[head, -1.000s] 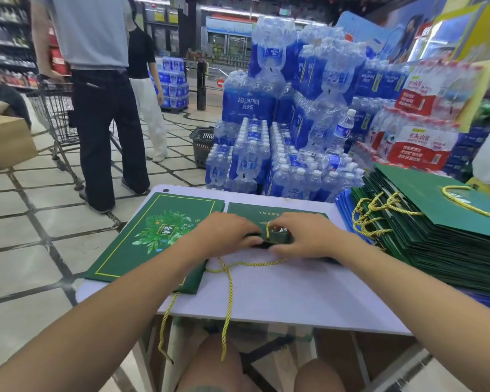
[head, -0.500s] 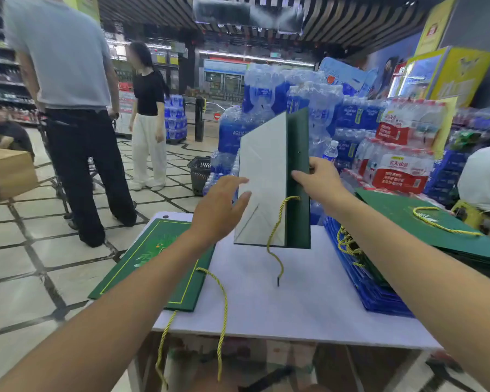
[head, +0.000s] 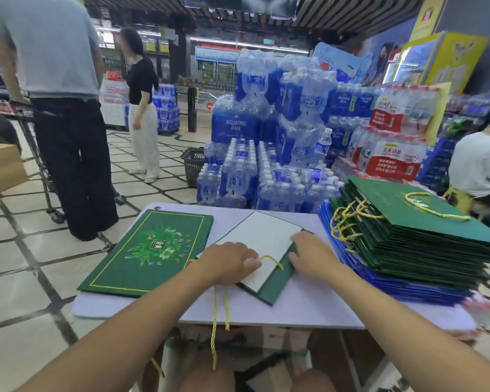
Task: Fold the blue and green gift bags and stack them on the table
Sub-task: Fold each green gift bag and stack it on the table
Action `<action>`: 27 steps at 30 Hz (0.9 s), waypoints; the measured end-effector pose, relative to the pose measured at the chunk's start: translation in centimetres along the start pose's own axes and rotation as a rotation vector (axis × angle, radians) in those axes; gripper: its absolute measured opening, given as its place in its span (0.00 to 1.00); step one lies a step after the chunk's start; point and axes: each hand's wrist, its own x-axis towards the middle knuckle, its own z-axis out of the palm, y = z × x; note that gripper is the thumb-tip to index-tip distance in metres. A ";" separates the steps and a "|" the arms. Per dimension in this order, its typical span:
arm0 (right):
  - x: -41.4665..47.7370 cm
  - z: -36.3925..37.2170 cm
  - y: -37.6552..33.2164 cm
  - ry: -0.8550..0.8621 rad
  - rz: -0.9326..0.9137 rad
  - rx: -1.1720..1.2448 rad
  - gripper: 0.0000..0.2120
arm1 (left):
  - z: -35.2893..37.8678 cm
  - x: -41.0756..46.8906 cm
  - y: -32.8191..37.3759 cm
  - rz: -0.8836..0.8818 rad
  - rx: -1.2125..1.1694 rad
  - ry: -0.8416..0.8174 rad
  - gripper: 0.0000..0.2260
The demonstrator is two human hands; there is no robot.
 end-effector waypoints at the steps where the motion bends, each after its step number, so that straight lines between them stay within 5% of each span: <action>1: -0.3 0.3 -0.1 -0.056 -0.111 -0.007 0.23 | -0.1 0.3 -0.1 0.021 -0.013 -0.009 0.21; 4: -1.2 0.7 0.0 -0.148 -0.186 -0.013 0.23 | -0.6 1.6 -0.9 0.050 0.023 -0.030 0.16; 9: -3.6 0.5 -1.3 -0.131 -0.210 -0.198 0.40 | -0.9 4.1 -2.3 0.061 0.006 -0.017 0.15; 14: -4.8 0.7 -5.3 0.131 -0.142 -0.035 0.21 | -1.2 5.1 -3.0 0.089 -0.042 0.057 0.14; 16: -5.5 0.6 -7.9 0.109 -0.185 0.169 0.12 | -1.0 5.1 -3.3 0.090 -0.063 0.048 0.15; 19: -6.2 0.8 -11.7 -0.072 -0.203 0.306 0.13 | -1.0 4.8 -3.5 0.082 -0.104 0.039 0.15; 27: -5.6 1.3 -14.8 -0.044 -0.270 0.177 0.09 | -2.7 2.6 -4.7 0.027 -0.244 0.100 0.18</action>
